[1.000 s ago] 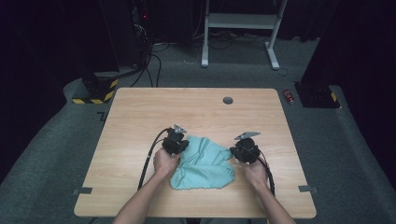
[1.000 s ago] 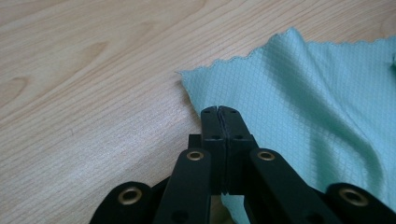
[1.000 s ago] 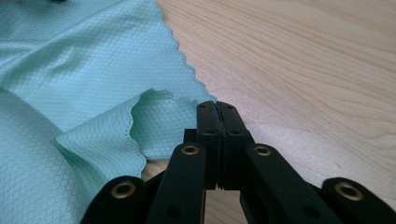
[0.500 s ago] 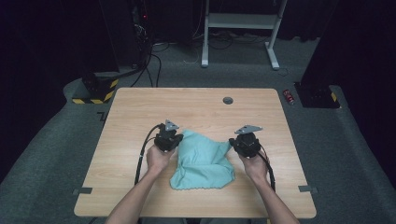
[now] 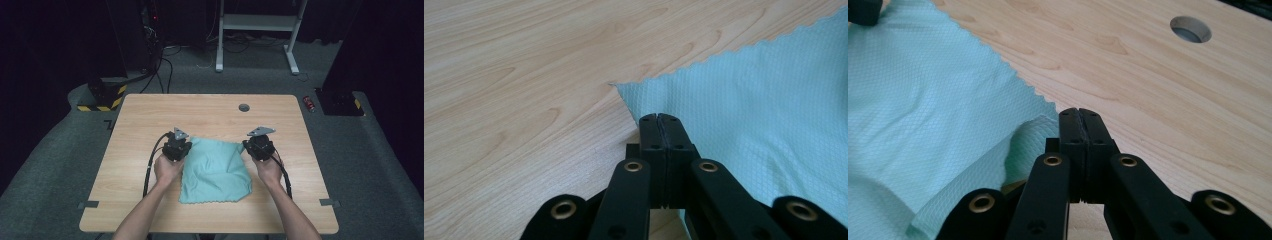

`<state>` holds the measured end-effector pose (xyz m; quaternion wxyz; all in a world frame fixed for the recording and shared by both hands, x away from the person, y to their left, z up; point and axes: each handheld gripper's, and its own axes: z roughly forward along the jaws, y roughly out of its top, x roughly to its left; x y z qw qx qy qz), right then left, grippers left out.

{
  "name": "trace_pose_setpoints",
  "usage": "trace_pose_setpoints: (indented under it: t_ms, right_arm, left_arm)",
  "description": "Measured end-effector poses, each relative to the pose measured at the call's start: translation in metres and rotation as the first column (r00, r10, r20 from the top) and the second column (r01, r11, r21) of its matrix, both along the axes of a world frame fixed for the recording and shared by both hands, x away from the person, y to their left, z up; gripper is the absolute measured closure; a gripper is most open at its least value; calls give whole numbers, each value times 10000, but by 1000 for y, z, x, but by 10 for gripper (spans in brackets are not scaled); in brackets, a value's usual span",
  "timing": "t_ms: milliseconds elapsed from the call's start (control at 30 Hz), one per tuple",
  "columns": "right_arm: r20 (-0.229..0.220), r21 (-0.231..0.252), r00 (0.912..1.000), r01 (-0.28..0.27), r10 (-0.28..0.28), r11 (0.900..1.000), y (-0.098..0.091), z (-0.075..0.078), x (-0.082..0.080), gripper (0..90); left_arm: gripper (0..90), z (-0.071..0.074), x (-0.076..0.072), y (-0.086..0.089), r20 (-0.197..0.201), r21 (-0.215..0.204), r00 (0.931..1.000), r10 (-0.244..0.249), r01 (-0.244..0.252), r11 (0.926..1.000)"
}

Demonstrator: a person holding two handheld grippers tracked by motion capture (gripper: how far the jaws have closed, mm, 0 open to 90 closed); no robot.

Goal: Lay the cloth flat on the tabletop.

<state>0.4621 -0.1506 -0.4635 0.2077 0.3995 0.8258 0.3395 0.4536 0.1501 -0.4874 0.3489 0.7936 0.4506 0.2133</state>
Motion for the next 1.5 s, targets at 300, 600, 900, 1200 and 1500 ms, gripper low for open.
trace_pose_setpoints:
  t_ms: [300,600,900,1200,1500]
  right_arm:
    - [-146,-174,9998,-145,142,9997,5,-7,1,899]
    - [-481,-336,9987,-160,144,9993,4,-14,2,895]
    - [-796,-23,9968,77,-79,10000,-1,-14,0,770]
    - [-1029,495,9945,-116,166,9987,-5,-10,-17,689]
    - [-2087,1032,9779,86,132,9946,3,-36,-11,639]
  left_arm:
    - [894,0,-1,-2,22,-42,9999,-144,144,9999]
    - [890,-5,1,1,-369,-69,9992,-137,135,9999]
    - [828,-4,0,4,-528,-223,9986,-65,54,9997]
    - [650,-2,-4,2,-780,-98,9968,-177,170,9998]
    - [616,-26,-15,7,-1188,-495,9929,76,-135,9987]
